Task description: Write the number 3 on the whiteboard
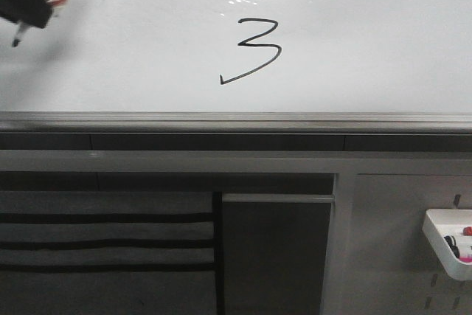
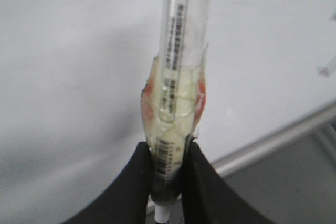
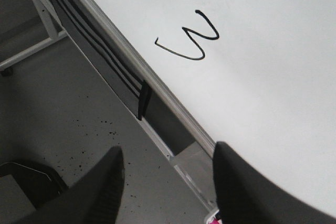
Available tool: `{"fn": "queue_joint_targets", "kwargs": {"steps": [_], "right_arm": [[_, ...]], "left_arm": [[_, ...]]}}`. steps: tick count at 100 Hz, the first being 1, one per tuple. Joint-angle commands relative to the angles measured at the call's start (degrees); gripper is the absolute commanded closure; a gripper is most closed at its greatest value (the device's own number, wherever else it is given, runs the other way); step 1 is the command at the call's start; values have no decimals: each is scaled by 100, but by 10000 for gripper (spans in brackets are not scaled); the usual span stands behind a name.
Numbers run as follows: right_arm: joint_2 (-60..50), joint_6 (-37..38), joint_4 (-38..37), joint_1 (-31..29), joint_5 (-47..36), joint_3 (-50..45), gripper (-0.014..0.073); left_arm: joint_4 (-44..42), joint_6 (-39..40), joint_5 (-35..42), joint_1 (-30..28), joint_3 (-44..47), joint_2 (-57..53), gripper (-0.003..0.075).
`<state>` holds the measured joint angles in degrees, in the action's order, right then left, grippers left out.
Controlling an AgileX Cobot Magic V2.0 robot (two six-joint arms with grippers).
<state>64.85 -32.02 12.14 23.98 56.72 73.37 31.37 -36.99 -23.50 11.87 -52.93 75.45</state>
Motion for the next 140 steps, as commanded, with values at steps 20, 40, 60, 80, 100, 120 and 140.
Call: {"fn": "queue_joint_targets", "kwargs": {"steps": [20,40,60,80,100,120,140], "right_arm": [[-135,36,49,-85,-246,176,253],[-135,36,181,-85,-255,176,253],[-135,36,222,-85,-185,176,253],[-135,36,231,-85,-101,176,253],[-135,36,269,-85,-81,176,253],[-135,36,269,-85,123,176,253],[-305,489,36,-85,252,176,253]], "left_arm": [[536,267,1188,-392,291,-137,738],[549,241,1683,115,265,-17,738],[549,241,1739,290,-31,435,738],[549,241,1060,290,-303,677,738],[549,241,942,290,-303,756,735],[514,241,966,278,-303,764,573],[209,241,819,255,-397,704,352]]}}
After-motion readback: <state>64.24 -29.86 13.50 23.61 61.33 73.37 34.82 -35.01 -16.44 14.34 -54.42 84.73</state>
